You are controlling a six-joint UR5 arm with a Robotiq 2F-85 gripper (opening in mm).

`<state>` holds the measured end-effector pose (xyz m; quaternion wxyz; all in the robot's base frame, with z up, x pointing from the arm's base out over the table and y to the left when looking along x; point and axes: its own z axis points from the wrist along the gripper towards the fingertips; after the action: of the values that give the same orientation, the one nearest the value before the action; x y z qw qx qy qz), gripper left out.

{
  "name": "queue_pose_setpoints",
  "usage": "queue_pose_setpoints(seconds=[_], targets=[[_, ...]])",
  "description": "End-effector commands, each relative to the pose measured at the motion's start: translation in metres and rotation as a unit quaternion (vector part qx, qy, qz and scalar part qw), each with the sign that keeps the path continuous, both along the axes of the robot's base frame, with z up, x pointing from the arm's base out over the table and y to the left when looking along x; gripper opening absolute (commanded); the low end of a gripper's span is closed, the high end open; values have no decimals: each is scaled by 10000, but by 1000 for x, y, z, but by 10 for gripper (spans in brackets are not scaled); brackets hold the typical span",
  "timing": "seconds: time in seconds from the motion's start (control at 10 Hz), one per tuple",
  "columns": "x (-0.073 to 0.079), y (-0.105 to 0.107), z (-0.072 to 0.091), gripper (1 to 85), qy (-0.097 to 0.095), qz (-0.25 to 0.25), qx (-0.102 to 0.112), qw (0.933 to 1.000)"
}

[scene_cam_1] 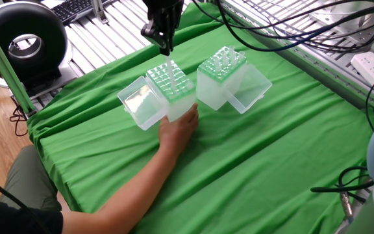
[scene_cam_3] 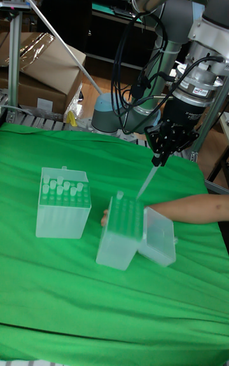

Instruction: Insert a large pipette tip into the holder for large pipette tips

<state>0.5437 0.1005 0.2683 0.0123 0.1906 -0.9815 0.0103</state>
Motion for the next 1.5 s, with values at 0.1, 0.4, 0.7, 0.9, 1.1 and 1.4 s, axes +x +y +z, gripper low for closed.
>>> queue_pose_setpoints(seconds=[0.1,0.4,0.7,0.9,1.1,1.4], targets=[[4,4,-3,10,-44,10,80,10000],[8,4,-6,10,-97,34,95,9999],[15,0,-14,10,-204,97,141,9996],[21,-3,-21,10,-303,145,147,9993],[22,-3,-29,10,-311,159,200,9992],[17,4,-29,210,-221,246,347,9989]])
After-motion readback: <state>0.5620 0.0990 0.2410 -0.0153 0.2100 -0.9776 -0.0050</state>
